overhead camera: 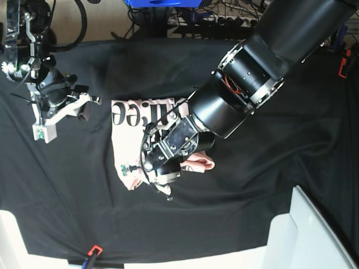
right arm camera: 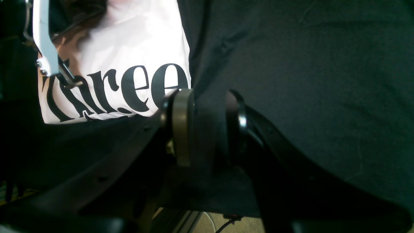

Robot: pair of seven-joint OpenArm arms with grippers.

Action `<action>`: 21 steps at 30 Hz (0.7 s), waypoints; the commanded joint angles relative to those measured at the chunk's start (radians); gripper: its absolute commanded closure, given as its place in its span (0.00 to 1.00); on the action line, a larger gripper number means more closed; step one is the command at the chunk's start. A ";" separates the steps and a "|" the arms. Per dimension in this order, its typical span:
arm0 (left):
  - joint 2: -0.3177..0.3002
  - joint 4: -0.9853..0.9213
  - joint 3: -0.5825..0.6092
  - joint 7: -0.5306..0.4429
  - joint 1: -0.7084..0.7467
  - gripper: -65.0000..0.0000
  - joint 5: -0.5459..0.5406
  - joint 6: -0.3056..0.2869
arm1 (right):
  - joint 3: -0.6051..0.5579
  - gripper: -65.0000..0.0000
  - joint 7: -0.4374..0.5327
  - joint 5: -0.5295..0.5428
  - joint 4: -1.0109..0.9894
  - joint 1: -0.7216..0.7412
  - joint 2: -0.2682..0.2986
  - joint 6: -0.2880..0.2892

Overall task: Fold the T-shirt properly
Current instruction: 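Fold the held shirt edge over onto the stack with the left gripper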

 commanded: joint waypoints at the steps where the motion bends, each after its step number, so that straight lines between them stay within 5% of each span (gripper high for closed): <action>1: 0.015 0.015 -0.002 -0.011 -0.039 1.00 0.004 0.006 | 0.004 0.75 0.018 0.003 0.014 0.008 0.009 0.003; 16: 0.015 0.015 0.000 -0.066 -0.048 0.98 0.008 0.006 | 0.004 0.75 0.018 0.003 0.014 0.012 0.009 0.003; 18: 0.015 0.015 0.000 -0.066 -0.048 0.89 0.049 0.006 | 0.004 0.75 0.018 0.005 0.014 0.012 0.009 0.003; 21: 0.015 0.015 0.000 -0.066 -0.039 0.61 0.178 0.006 | 0.004 0.75 0.018 0.005 0.014 0.014 0.009 0.003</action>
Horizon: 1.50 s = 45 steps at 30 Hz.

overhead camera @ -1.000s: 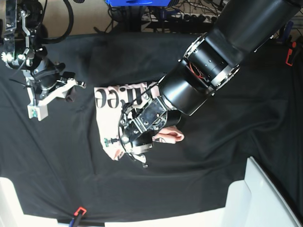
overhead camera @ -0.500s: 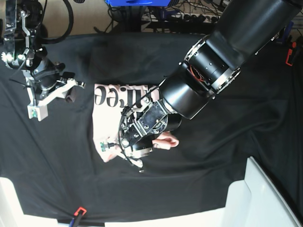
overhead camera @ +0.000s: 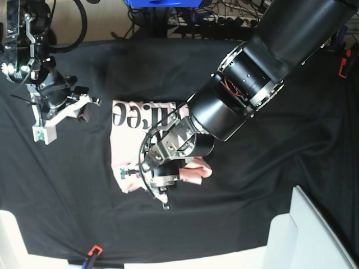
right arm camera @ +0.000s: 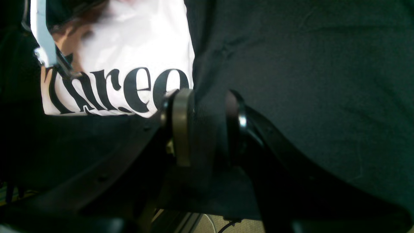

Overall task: Fold the T-shirt properly
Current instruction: 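Fold the held shirt edge over onto the stack with the left gripper, then press and smooth the folded stack with the left gripper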

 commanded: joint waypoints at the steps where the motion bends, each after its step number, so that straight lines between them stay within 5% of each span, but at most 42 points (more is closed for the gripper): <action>1: 0.013 0.015 -0.003 -0.005 -0.027 0.51 0.045 0.007 | 0.004 0.75 0.018 0.005 0.014 0.007 0.009 0.003; 4: 0.013 0.015 -0.005 -0.045 -0.020 0.34 0.163 0.007 | 0.004 0.75 0.018 0.005 0.014 0.007 0.009 0.003; 7: 0.013 0.015 -0.012 -0.103 -0.015 0.27 0.258 0.007 | 0.004 0.75 0.018 0.005 0.014 0.007 0.009 0.003; 15: 0.013 0.220 -0.094 -0.106 0.046 0.26 0.277 0.007 | 0.002 0.75 0.014 0.005 0.014 0.004 0.009 0.003; 20: 0.013 0.608 -0.282 0.063 0.203 0.28 0.278 0.006 | -0.021 0.75 0.015 0.003 0.012 0.004 0.008 0.003; 22: 0.013 0.721 -0.285 0.094 0.292 0.41 0.278 0.004 | -0.064 0.75 0.015 -0.002 0.012 0.008 0.017 0.003; 25: -0.025 0.784 -0.281 0.094 0.411 0.74 0.275 0.003 | -0.099 0.75 0.014 -0.002 0.009 0.021 0.012 0.003; 30: -0.096 0.861 -0.291 0.095 0.522 0.77 0.131 0.003 | -0.141 0.76 0.017 -0.002 -0.044 0.036 0.014 0.002; 35: -0.128 0.958 -0.414 0.103 0.569 1.00 0.051 0.004 | -0.136 1.00 0.018 -0.002 -0.080 0.033 0.015 0.002; 45: -0.129 0.990 -0.474 0.074 0.620 1.00 0.053 0.006 | -0.137 1.00 0.020 -0.002 -0.078 0.028 0.011 0.002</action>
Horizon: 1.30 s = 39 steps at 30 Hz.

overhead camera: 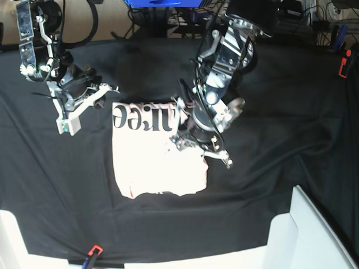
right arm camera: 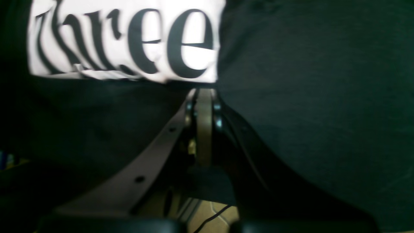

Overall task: Fold the T-shirt properly
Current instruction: 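Press and smooth the folded stack with the left gripper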

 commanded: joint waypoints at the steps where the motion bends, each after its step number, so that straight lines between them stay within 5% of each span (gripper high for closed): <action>1: 0.001 0.021 -0.003 -0.043 -0.014 1.00 -0.012 0.008 | 0.003 1.00 0.016 0.009 0.019 0.008 0.002 0.002; 27: -0.046 -0.187 -0.005 -0.094 0.075 1.00 -0.066 0.011 | 0.011 1.00 0.014 0.011 0.018 0.008 0.005 0.002; 39: -0.042 0.043 -0.006 -0.082 0.046 1.00 -0.068 0.011 | 0.008 1.00 0.013 0.012 0.018 0.013 0.003 0.002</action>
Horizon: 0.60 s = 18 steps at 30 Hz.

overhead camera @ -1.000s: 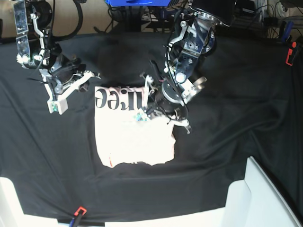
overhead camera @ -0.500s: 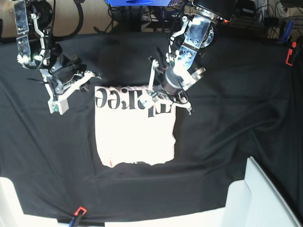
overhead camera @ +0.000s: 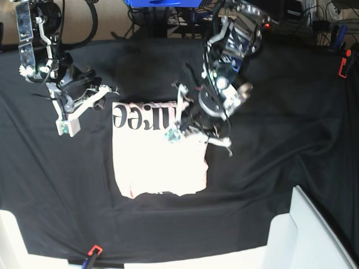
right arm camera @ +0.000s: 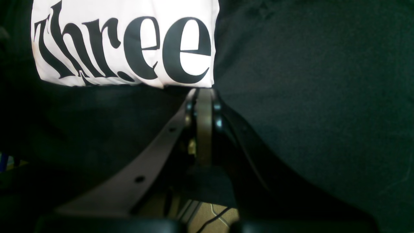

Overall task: Fold the T-shirt properly
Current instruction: 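Press and smooth the folded stack with the left gripper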

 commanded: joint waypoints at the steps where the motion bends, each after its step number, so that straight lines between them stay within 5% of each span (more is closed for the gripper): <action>1: 0.007 -0.022 0.000 -0.007 -0.033 1.00 -0.003 0.006 | 0.003 1.00 0.014 0.009 0.018 0.007 0.003 0.002; 9: 0.047 -0.260 0.002 -0.012 -0.107 1.00 -0.003 0.006 | 0.006 1.00 0.010 0.009 0.018 0.004 0.003 0.002; 18: 0.013 -0.346 -0.001 -0.016 -0.066 1.00 -0.003 0.006 | 0.006 1.00 0.010 0.011 0.018 0.006 0.006 0.002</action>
